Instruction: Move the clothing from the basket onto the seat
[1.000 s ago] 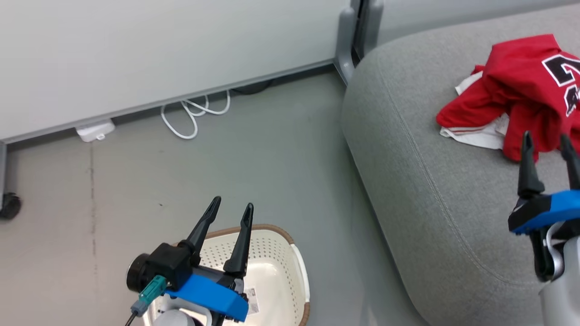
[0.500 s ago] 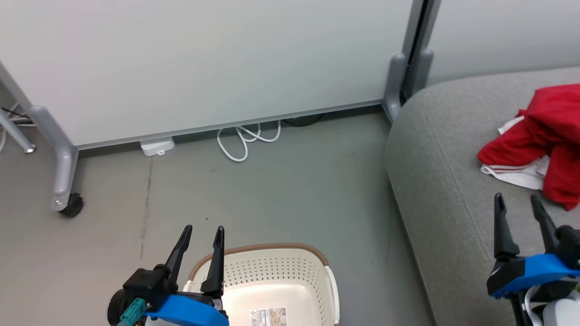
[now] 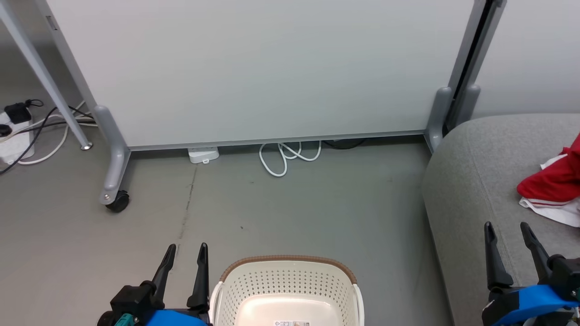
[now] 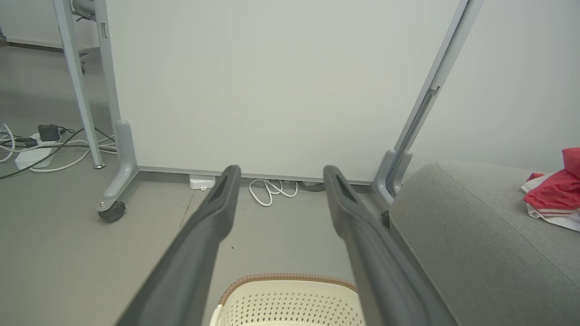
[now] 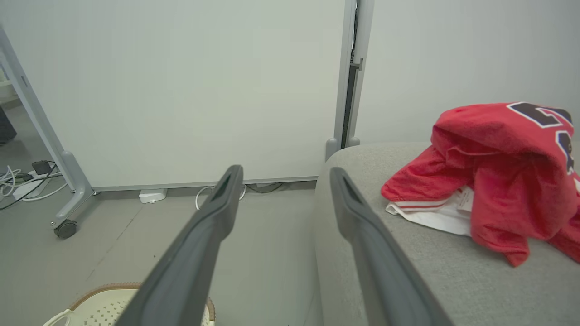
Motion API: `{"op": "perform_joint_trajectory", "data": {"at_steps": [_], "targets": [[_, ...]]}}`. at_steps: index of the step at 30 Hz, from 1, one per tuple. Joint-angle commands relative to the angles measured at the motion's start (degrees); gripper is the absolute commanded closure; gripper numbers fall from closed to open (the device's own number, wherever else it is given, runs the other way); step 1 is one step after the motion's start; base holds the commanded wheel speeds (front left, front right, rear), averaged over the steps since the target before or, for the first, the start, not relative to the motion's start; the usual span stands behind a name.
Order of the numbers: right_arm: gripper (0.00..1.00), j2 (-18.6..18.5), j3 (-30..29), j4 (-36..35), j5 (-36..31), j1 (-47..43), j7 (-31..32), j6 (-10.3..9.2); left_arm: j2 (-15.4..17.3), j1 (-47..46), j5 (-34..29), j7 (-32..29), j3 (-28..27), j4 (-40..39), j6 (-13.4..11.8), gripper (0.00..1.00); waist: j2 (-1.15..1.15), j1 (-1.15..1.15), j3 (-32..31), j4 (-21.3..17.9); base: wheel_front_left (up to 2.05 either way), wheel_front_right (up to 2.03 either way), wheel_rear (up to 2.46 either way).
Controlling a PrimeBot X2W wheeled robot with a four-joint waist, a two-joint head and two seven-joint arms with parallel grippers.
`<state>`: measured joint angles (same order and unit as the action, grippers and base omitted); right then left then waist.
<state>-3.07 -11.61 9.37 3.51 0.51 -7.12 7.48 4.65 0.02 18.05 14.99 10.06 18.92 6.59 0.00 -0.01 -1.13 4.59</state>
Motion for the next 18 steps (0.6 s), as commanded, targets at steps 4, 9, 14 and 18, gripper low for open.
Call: {"op": "perform_joint_trajectory", "data": {"at_steps": [4, 9, 14, 18], "targets": [[0.0, 0.2, 0.6, -2.0, 1.6, -2.7, 0.4, 0.03, -0.3, 0.7, -1.0, 0.3, -1.2, 0.5, 0.5, 0.0, 0.0, 0.01, -0.6, 1.6, 0.0, 0.0, 0.0], [0.0, 0.2, 1.3, -2.6, 2.0, -4.0, 0.7, 0.03, -0.5, 0.6, -1.5, 0.3, -1.7, 0.9, 0.7, 0.0, 0.0, 0.01, -0.7, 2.0, 0.0, 0.0, 0.0], [0.0, 0.2, 2.1, -2.7, 2.5, -4.4, 0.7, 0.03, -0.6, 0.2, -1.9, 0.3, -2.3, 1.3, 0.9, 0.0, 0.0, 0.01, -0.6, 1.9, 0.0, 0.0, 0.0], [0.0, 0.2, 2.6, -2.4, 1.9, -4.6, 0.6, 0.03, -0.7, -0.1, -1.9, 0.3, -2.5, 1.6, 0.9, 0.0, 0.0, 0.01, -0.3, 1.6, 0.0, 0.0, 0.0]]}}
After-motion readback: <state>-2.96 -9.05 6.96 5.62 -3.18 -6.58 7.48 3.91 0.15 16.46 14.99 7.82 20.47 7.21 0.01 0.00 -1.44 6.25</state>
